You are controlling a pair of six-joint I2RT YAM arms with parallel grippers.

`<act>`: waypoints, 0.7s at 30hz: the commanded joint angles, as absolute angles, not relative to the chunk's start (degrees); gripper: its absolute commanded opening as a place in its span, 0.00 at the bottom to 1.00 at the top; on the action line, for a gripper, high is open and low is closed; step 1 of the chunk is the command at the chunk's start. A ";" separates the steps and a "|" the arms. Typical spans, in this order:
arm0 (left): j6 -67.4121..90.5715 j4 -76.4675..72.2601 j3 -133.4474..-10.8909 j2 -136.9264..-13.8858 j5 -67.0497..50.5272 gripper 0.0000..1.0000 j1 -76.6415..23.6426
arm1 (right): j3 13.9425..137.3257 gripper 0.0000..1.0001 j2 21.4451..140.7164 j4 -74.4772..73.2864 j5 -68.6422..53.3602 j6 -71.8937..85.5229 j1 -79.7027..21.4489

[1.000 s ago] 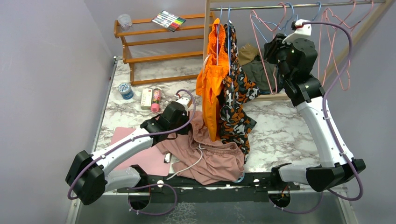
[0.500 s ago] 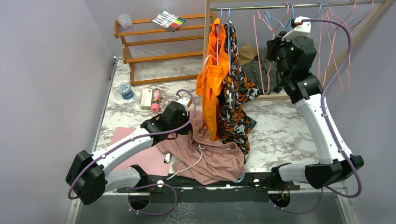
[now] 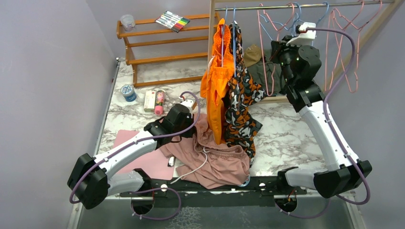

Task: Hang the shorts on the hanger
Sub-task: Pick up the hanger from the clothesline.

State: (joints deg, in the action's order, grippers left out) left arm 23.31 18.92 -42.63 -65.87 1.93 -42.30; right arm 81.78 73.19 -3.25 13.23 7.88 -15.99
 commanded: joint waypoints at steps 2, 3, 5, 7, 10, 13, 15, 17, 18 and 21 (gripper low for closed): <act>23.28 17.82 -42.36 -66.27 1.36 0.12 -41.92 | 77.24 0.01 69.44 7.54 10.50 5.26 -15.56; 23.29 17.81 -42.41 -66.27 1.35 0.12 -41.92 | 76.64 0.01 69.22 8.41 10.31 5.12 -15.56; 23.25 17.89 -42.37 -66.18 1.49 0.12 -41.92 | 76.41 0.01 69.17 9.19 9.92 4.96 -15.56; 23.29 17.84 -42.37 -66.10 1.62 0.12 -41.92 | 76.30 0.01 69.11 9.76 9.52 4.99 -15.53; 23.27 17.87 -42.28 -66.09 1.75 0.12 -41.92 | 75.23 0.01 68.40 11.54 8.42 4.86 -15.56; 23.29 17.99 -42.36 -66.08 1.72 0.12 -41.91 | 74.10 0.01 67.58 13.63 7.11 4.58 -15.56; 23.29 17.94 -42.40 -66.09 1.71 0.12 -41.92 | 74.01 0.01 67.27 13.85 6.21 4.57 -15.56; 23.36 17.94 -42.36 -66.05 1.79 0.12 -41.93 | 73.81 0.01 66.93 13.98 5.70 4.57 -15.56; 23.38 17.95 -42.36 -66.01 1.84 0.12 -41.93 | 73.72 0.01 66.81 13.85 5.52 4.57 -15.56; 23.38 17.95 -42.36 -66.05 1.87 0.12 -41.92 | 73.10 0.01 66.03 13.84 4.95 4.57 -15.56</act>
